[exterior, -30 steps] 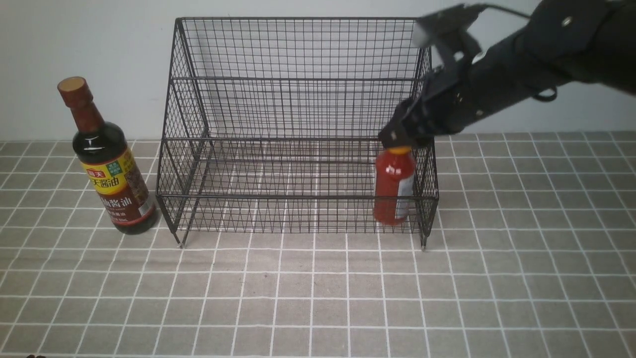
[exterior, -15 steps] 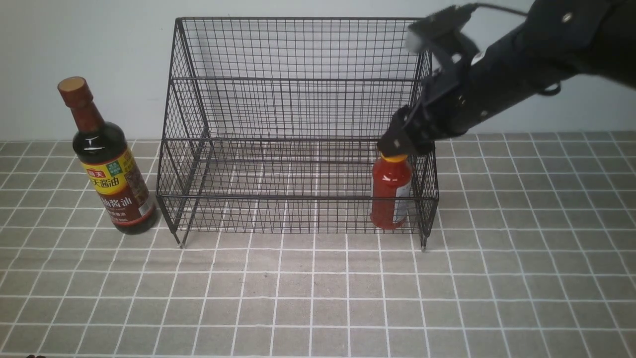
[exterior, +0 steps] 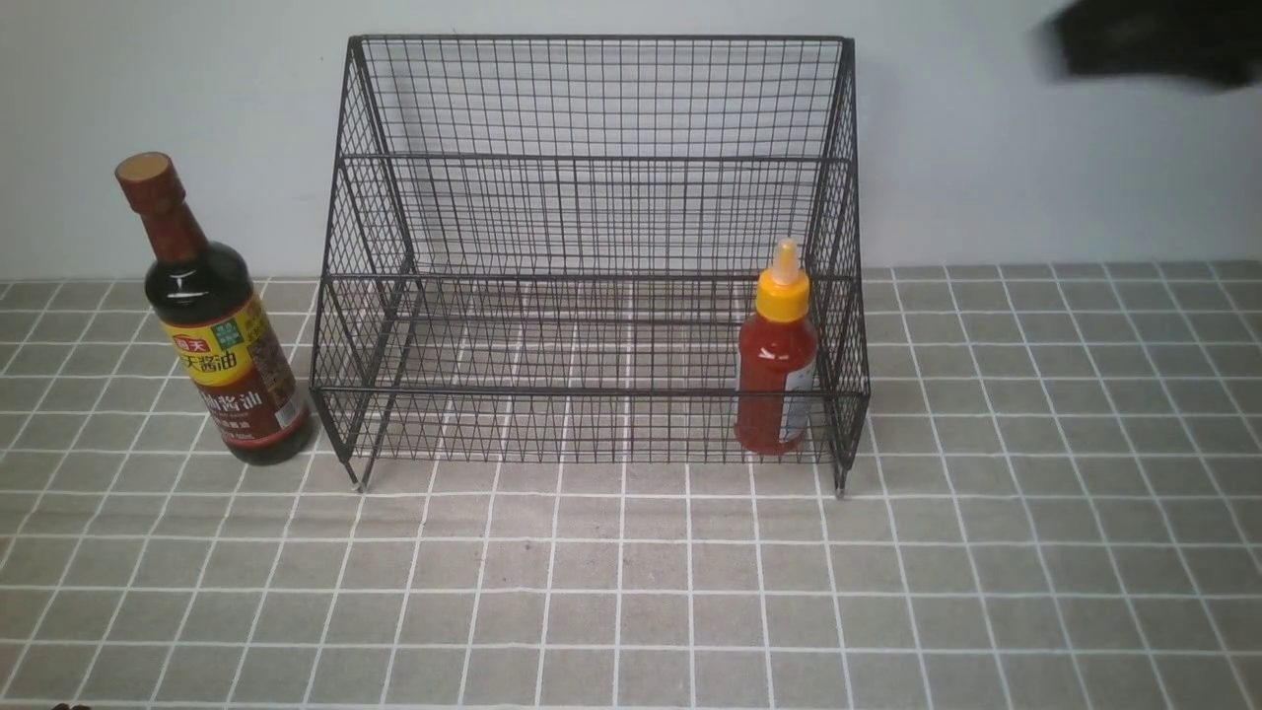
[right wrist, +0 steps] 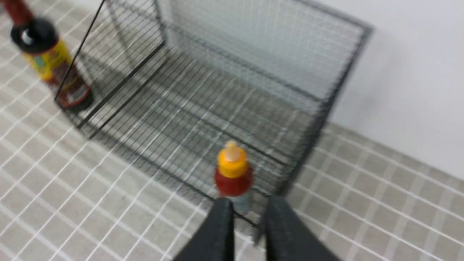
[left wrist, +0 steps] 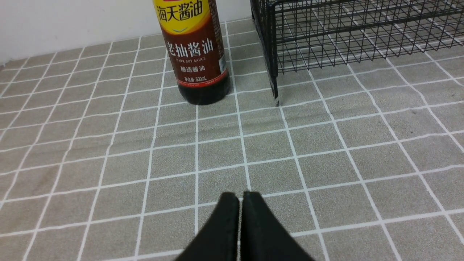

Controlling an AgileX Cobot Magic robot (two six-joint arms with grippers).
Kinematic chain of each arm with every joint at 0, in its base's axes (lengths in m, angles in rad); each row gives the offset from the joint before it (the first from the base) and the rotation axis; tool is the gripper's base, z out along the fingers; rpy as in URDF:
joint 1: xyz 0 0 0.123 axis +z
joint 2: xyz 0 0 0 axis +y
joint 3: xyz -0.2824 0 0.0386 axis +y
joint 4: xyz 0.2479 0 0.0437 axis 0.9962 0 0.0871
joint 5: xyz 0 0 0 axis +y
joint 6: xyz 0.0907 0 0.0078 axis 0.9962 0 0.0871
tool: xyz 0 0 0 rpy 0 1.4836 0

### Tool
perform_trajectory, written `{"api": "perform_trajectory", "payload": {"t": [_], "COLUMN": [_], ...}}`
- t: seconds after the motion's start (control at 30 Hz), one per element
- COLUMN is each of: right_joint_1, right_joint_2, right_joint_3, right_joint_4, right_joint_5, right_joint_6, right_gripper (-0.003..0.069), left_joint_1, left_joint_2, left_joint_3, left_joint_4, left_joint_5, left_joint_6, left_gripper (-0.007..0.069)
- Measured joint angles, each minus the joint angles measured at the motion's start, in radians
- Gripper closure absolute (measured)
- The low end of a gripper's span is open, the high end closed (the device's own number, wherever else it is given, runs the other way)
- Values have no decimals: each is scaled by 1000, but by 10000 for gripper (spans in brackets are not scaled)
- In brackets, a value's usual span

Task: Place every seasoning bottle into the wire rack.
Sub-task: Use the left arm to grab the condiment bottle closest to it

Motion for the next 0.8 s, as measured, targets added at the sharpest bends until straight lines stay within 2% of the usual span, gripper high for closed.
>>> {"api": "perform_trajectory", "payload": {"t": [0.1, 0.17, 0.27, 0.53, 0.67, 0.8], "right_joint_1": [0, 0, 0, 0, 0, 0], "right_joint_2": [-217, -328, -551, -920, -1024, -1085], "right_joint_3": [88, 154, 370, 811, 958, 1035], "right_joint_4": [-116, -162, -223, -140, -93, -72], "right_joint_5": [-16, -57, -211, -487, -602, -648], "right_joint_6": [184, 239, 278, 278, 287, 264], "right_gripper": [662, 668, 671, 671, 671, 671], "left_joint_1": [0, 0, 0, 0, 0, 0], "left_joint_2": [0, 0, 0, 0, 0, 0], "left_joint_3": [0, 0, 0, 0, 0, 0], "left_joint_4": [0, 0, 0, 0, 0, 0], "left_joint_5": [0, 0, 0, 0, 0, 0], "left_joint_6": [0, 0, 0, 0, 0, 0], "left_gripper": [631, 631, 631, 631, 631, 631]}}
